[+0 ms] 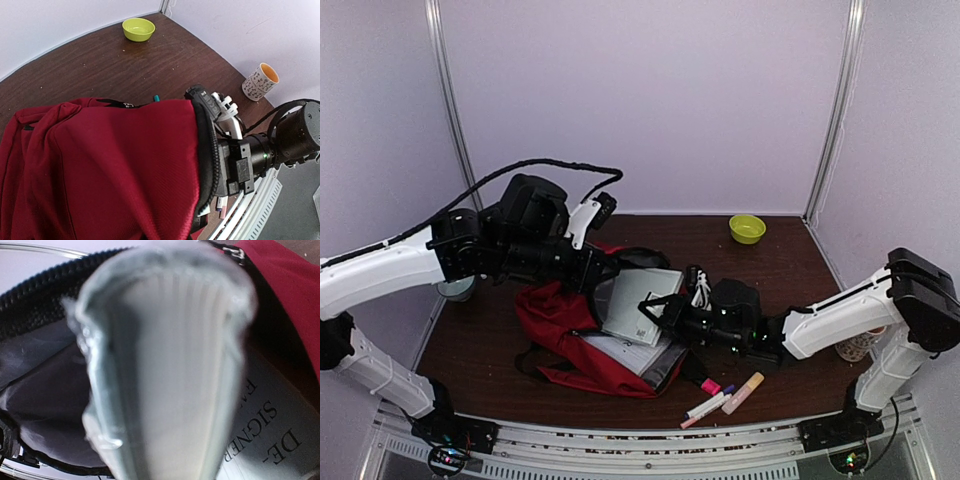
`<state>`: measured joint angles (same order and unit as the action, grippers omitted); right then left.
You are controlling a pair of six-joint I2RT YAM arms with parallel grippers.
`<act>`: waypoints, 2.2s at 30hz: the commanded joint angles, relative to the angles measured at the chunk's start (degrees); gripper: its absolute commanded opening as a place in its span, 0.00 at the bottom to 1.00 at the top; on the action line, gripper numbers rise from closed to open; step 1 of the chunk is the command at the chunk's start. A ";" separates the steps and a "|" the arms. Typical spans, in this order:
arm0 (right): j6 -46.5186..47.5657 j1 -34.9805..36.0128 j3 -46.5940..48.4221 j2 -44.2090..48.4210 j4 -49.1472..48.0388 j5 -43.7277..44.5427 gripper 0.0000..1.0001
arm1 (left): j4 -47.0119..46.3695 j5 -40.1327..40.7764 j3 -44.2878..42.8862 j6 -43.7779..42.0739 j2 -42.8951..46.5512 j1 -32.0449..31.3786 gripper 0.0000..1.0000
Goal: Pack the student bag
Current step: Place the book in the largest pocket of the bag.
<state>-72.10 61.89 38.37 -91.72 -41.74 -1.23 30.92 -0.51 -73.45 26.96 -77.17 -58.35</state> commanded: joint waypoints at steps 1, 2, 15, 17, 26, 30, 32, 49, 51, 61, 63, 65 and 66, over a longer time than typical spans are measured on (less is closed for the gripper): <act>6.27 0.68 8.12 0.59 -3.59 4.34 0.00 | -7.21 -2.62 -0.03 0.46 2.37 -0.63 0.00; 7.47 0.77 9.09 0.16 -2.25 4.66 0.00 | -7.31 -2.65 0.08 0.48 2.33 -0.63 0.00; 12.38 0.77 15.36 -4.69 7.42 1.25 0.00 | -7.70 -0.11 0.06 -0.24 2.55 -0.63 0.00; 13.43 0.69 16.18 -4.76 9.61 0.92 0.00 | -7.72 -0.10 0.06 -0.15 2.40 -0.63 0.00; 18.71 0.78 17.23 -0.40 22.20 0.16 0.60 | -7.07 1.69 0.72 0.62 2.38 -0.63 0.00; 20.94 0.83 16.34 3.63 26.49 0.28 0.67 | -6.09 3.77 0.15 0.81 1.71 -0.54 0.00; 22.21 0.82 15.94 5.76 29.37 0.95 0.70 | -5.56 4.95 -0.09 0.83 1.42 -0.46 0.00; 33.05 0.69 8.74 26.95 56.77 17.15 0.83 | -0.36 10.22 0.86 -0.50 2.02 1.66 0.00; 33.32 0.56 7.50 29.16 59.74 19.24 0.84 | 0.28 11.50 1.99 -0.79 3.20 1.70 0.00; 34.33 -0.40 3.38 35.93 65.37 23.58 0.85 | 10.19 18.72 3.31 -3.26 9.46 2.37 0.00; 34.61 -0.63 3.25 35.86 65.00 23.56 0.85 | 10.80 18.99 3.57 -3.87 11.20 2.65 0.00; 34.80 -0.74 3.57 35.28 65.01 23.45 0.85 | 11.28 19.19 3.51 -4.21 12.15 2.92 0.00; 34.96 -0.80 3.86 35.00 65.13 23.46 0.85 | 11.27 18.95 3.49 -4.28 12.48 3.04 0.00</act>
<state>-38.52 61.56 42.37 -56.51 22.24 20.05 41.89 15.64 -69.73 24.25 -67.57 -56.21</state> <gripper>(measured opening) 0.849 0.012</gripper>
